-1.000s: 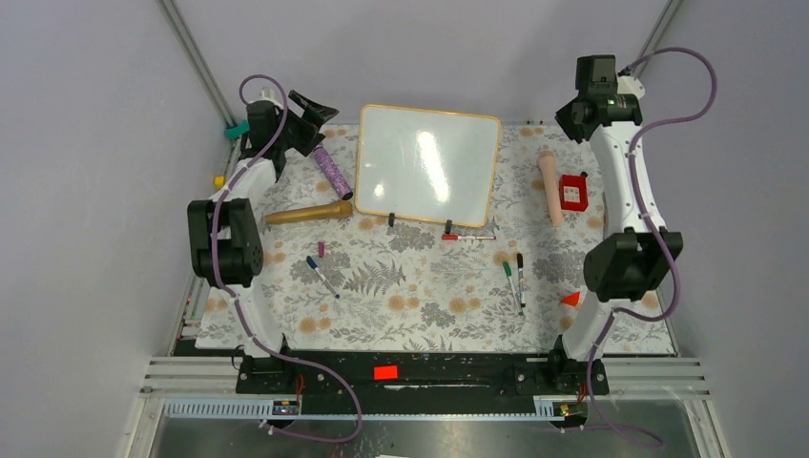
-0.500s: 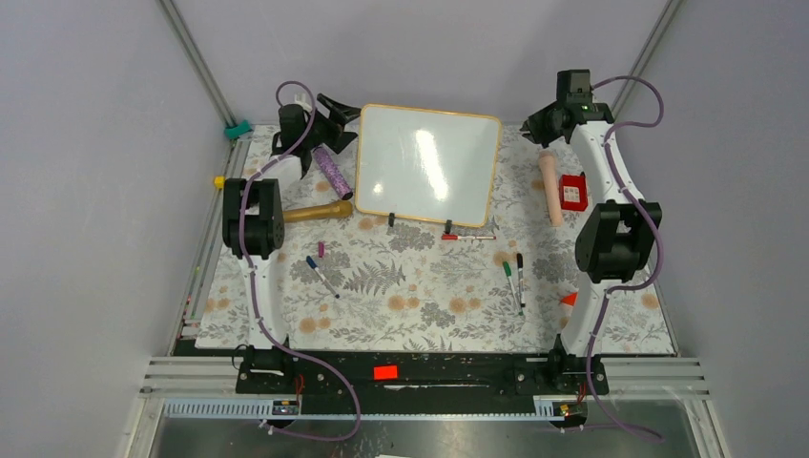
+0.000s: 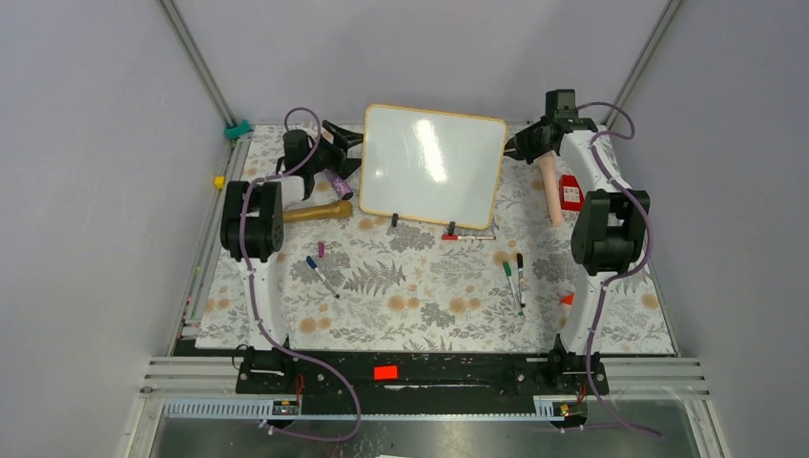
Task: Write a sentence on the whiteboard
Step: Move the whiteboard to the center of the board.
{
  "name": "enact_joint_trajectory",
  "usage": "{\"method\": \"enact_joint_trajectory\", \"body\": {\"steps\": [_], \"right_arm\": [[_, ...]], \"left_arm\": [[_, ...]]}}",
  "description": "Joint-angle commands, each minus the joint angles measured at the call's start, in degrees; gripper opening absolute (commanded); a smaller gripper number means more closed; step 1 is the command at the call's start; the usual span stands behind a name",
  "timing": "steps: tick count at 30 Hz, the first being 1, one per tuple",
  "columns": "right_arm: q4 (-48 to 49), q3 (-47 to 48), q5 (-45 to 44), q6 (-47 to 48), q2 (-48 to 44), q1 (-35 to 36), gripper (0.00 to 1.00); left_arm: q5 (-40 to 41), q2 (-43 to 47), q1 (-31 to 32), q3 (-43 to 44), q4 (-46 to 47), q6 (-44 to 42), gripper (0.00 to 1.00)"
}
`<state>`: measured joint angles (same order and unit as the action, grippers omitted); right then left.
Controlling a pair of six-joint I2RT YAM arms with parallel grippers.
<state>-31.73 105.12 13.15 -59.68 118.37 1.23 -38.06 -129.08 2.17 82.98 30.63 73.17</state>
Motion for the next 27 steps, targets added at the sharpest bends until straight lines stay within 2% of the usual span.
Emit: {"method": "enact_joint_trajectory", "body": {"steps": [1, 16, 21, 27], "right_arm": [[1.7, 0.3, 4.4, -1.0, 0.6, 0.8, 0.0], [1.9, -3.3, 7.7, -1.6, -0.6, 1.0, 0.0], [2.4, -5.5, 9.3, -1.5, -1.3, 1.1, 0.0], [3.0, -4.0, 16.1, -2.1, 1.5, 0.5, 0.0]], "left_arm": [[-3.7, 7.5, 0.4, -2.4, 6.6, -0.1, 0.92], [-3.6, 13.5, 0.8, -12.3, 11.4, 1.5, 0.91], [-3.4, 13.9, 0.9, -13.0, 11.3, 1.4, 0.9], [-3.6, 13.4, 1.2, -10.9, 8.9, 0.3, 0.9]]}}
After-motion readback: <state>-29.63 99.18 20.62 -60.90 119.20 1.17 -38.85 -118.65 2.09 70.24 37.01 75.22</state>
